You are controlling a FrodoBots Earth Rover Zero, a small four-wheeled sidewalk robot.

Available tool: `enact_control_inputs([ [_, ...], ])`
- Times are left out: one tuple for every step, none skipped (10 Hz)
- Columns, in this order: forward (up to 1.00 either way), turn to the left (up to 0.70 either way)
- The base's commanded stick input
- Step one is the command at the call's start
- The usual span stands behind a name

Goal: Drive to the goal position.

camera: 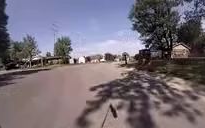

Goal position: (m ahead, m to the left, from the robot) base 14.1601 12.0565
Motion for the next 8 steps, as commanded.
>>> enact_control_inputs([
  [0.69, 0.03],
  [0.69, 0.03],
  [0.69, 0.03],
  [0.69, 0.03],
  [0.69, 0.03],
  [0.69, 0.03],
  [0.69, 0.03],
  [0.69, 0.03],
])
